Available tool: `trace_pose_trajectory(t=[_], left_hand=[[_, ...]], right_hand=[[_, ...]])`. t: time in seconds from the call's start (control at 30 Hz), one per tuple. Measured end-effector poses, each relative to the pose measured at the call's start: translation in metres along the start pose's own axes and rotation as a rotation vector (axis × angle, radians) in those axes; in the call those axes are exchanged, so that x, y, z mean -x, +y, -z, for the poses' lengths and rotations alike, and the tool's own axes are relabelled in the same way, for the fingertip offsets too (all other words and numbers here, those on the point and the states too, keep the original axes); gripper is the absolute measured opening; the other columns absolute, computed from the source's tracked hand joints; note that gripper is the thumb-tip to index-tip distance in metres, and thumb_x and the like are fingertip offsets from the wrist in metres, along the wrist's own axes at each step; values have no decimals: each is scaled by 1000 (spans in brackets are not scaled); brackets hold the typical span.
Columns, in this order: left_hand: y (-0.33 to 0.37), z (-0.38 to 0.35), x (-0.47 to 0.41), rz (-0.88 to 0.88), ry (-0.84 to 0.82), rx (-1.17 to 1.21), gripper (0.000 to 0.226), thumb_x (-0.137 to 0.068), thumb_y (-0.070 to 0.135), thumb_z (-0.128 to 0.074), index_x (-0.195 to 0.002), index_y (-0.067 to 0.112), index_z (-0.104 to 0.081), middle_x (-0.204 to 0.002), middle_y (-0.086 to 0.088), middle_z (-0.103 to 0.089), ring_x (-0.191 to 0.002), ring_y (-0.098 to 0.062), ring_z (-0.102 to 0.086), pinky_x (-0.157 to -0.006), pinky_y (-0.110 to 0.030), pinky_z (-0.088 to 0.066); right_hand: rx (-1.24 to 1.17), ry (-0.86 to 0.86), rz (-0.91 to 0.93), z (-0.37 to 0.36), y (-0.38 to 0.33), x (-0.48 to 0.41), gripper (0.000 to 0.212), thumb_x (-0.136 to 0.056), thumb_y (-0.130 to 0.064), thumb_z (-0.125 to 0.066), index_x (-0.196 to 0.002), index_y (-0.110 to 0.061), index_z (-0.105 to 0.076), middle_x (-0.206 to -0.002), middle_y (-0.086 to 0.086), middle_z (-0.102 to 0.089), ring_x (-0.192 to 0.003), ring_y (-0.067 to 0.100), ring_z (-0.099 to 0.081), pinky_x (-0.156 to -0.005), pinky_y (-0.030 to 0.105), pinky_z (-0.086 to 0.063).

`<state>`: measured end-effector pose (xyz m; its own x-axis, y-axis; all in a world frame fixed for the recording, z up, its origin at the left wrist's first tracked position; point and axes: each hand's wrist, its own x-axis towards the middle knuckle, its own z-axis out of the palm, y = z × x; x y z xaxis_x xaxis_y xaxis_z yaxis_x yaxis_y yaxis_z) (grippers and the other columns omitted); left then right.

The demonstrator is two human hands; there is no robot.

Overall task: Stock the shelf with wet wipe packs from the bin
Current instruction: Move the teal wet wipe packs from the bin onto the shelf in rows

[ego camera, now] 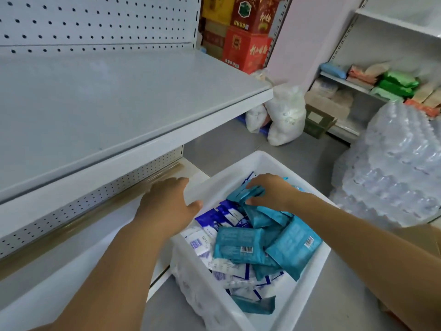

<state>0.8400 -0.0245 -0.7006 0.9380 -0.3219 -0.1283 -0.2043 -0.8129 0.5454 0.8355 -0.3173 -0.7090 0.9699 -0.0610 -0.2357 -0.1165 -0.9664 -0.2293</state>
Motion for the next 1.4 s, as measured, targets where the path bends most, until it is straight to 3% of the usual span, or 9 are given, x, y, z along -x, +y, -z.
trace_pose_trajectory(t=[0.1, 0.2, 0.37, 0.53, 0.87, 1.03, 1.17, 1.27, 1.4], left_hand=[[-15, -12, -3, 73, -130, 29, 83, -88, 59, -61, -155, 25, -26, -160, 0, -32, -145, -25, -33, -116, -46, -33], [-19, -21, -4, 101, -217, 60, 87, -89, 57, -62, -158, 28, -17, -161, 1, -28, -145, -23, -33, -115, -39, -34], [-19, -24, -7, 95, -227, 78, 85, -92, 53, -62, -158, 29, -14, -162, 0, -28, -144, -22, -34, -111, -34, -36], [-18, -22, -8, 98, -242, 55, 82, -93, 53, -60, -158, 29, -16, -161, 0, -30, -143, -23, -36, -111, -36, -38], [-15, -24, -12, 103, -240, 42, 83, -93, 56, -58, -158, 28, -14, -160, -2, -31, -142, -24, -38, -108, -36, -40], [-15, -24, -11, 108, -232, 44, 81, -93, 55, -57, -158, 28, -15, -159, -2, -31, -142, -25, -38, -107, -35, -40], [-9, -23, -10, 111, -202, 61, 79, -94, 55, -56, -157, 26, -19, -161, -1, -30, -144, -24, -35, -110, -35, -37], [-2, -22, -8, 89, -139, 111, 74, -95, 52, -57, -156, 24, -26, -161, 0, -30, -145, -22, -33, -111, -35, -36], [11, -21, -2, 40, -28, 298, 65, -94, 48, -61, -150, 25, -40, -155, 4, -42, -140, -17, -41, -110, -34, -37]], right_hand=[[83, -86, 47, -9, -4, -20, 52, -80, -41, -82, -128, -28, -66, -136, -4, -57, -124, 18, -52, -105, 31, -41], [137, -147, 49, -17, -4, -36, 55, -77, -39, -85, -128, -27, -66, -136, -6, -59, -124, 18, -53, -107, 37, -43], [160, -155, 27, -24, 2, -50, 51, -73, -40, -87, -119, -28, -70, -120, -8, -69, -112, 18, -62, -99, 36, -50], [173, -162, 3, -22, 3, -62, 45, -70, -40, -89, -113, -32, -75, -117, -9, -70, -109, 16, -63, -98, 36, -51], [153, -79, 22, -30, 5, -70, 17, -88, -35, -74, -100, -23, -78, -100, -1, -70, -96, 21, -62, -88, 33, -52], [5, 10, 27, -33, 8, -72, 8, -90, -27, -73, -93, -21, -78, -94, 0, -73, -91, 21, -64, -89, 37, -54], [-185, 161, 24, -21, 8, -63, 11, -90, -25, -73, -90, -15, -79, -86, 3, -75, -80, 20, -65, -75, 30, -53], [-332, 264, 24, -10, 3, -46, 18, -93, -26, -70, -85, -10, -74, -69, 4, -61, -59, 13, -45, -55, 19, -38], [-589, 418, 21, 4, -7, -16, 22, -96, -27, -67, -78, -14, -69, -59, -7, -54, -52, 3, -40, -54, 15, -38]])
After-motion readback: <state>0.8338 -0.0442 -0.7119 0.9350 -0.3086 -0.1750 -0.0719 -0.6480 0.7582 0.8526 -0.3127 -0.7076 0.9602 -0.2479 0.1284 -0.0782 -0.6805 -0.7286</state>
